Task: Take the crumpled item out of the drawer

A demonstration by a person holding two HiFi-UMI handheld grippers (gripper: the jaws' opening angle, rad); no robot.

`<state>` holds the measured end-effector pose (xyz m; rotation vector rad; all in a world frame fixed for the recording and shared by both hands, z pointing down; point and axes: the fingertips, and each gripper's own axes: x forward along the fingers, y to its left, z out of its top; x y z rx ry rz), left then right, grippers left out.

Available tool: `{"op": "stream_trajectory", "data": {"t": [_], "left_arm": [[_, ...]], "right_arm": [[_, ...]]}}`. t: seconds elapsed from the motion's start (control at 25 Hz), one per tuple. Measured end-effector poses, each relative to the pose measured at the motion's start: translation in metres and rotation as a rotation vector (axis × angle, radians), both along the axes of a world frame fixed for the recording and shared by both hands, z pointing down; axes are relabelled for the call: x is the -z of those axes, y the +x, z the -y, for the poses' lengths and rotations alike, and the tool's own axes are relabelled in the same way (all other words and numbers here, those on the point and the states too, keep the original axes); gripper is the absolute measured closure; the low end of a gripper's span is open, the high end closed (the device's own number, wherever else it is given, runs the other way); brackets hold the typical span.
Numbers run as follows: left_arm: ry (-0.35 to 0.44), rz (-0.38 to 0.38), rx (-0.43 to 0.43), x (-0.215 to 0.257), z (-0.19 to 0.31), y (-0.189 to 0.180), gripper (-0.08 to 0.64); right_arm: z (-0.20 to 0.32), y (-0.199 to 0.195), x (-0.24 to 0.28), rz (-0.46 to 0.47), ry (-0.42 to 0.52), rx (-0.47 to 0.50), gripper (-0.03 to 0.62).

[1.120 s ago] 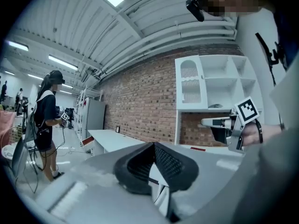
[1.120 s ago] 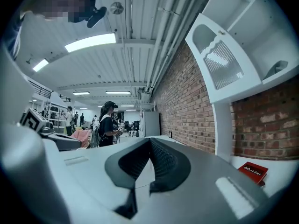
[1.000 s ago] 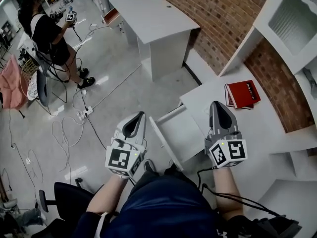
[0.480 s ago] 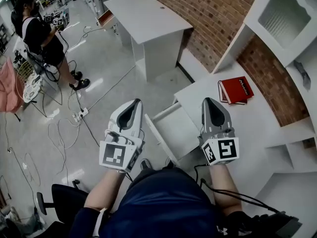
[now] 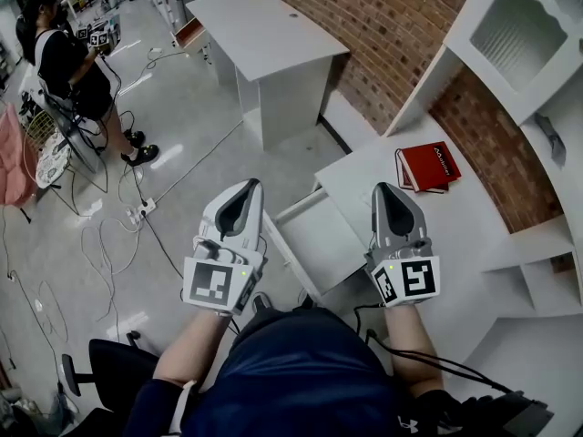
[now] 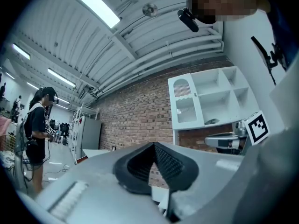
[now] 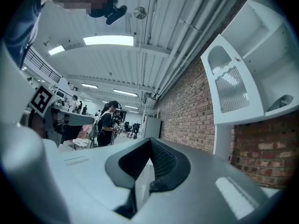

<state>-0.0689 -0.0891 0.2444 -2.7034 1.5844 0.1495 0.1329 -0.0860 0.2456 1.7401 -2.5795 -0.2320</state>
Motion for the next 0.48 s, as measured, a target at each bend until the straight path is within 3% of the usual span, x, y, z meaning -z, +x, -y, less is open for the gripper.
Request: {"op": "stream_trajectory", "data": {"t": [0.48], "left_arm": [[-0.015, 0.015, 0.005, -0.0064, 0.0060, -0.0024, 0.558]], "right_arm": [[0.0032, -0.0030, -0.0059, 0.018, -0.028, 0.015, 0.591]]}}
